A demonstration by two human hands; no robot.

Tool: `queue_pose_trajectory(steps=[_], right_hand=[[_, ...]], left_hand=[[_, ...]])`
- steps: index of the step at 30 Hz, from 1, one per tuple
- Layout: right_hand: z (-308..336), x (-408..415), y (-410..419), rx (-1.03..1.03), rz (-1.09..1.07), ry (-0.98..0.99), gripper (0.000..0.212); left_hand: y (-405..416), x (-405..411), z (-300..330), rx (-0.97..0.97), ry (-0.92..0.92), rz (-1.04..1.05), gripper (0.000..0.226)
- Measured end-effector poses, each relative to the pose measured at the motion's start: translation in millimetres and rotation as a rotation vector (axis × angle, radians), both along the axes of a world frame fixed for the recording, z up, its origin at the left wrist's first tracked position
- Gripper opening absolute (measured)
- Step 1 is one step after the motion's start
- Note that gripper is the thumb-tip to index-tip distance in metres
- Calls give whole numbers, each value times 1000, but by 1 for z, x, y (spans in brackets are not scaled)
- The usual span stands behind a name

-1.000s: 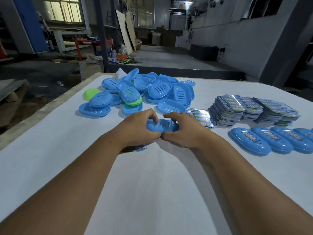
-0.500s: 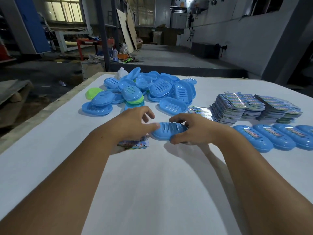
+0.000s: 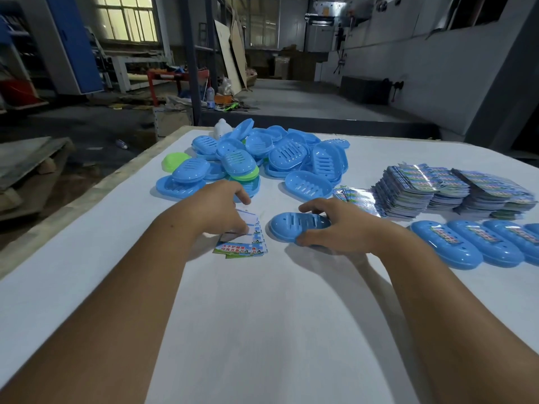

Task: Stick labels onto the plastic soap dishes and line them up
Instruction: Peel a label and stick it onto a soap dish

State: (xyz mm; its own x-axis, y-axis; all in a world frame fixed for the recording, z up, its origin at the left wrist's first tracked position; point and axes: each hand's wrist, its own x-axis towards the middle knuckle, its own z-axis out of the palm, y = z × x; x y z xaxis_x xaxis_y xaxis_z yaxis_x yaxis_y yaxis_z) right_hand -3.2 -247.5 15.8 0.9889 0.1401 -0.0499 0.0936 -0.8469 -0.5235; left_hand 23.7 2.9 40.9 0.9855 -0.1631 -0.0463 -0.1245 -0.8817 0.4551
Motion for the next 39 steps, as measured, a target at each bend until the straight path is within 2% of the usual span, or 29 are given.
queue_pose_trajectory(steps=[4,7,11,14,18,21,24,26,30,33,39], right_hand=[[0,-1,2,16,2,-12,88],[0,-3,2,29,6,-66,72],[-2,-4,10,106,14,-259,59],[-3,-3,22,216,8,-364,44],[-1,-2,30,450,15,-290,30],[-1,-3,31,508,51,-206,18],[1,-2,30,520,7,-247,9],[3,-1,27,552,-65,-297,12],[5,1,23,613,-128,-321,15],[6,1,23,630,-138,-316,6],[5,1,23,624,-154,-318,7]], left_hand=[[2,4,-1,-115,35,62,32],[3,6,0,-134,29,23,17],[1,3,1,-244,21,-27,10],[-2,3,4,-423,-15,-59,8],[-7,3,4,-680,-115,-43,9],[-13,4,2,-795,-127,10,6],[-18,5,0,-841,-98,45,9],[-20,4,-2,-850,-35,29,18],[-26,-2,-6,-716,11,-36,35],[-30,-4,-8,-693,17,-50,38],[-32,-6,-8,-716,33,-58,37]])
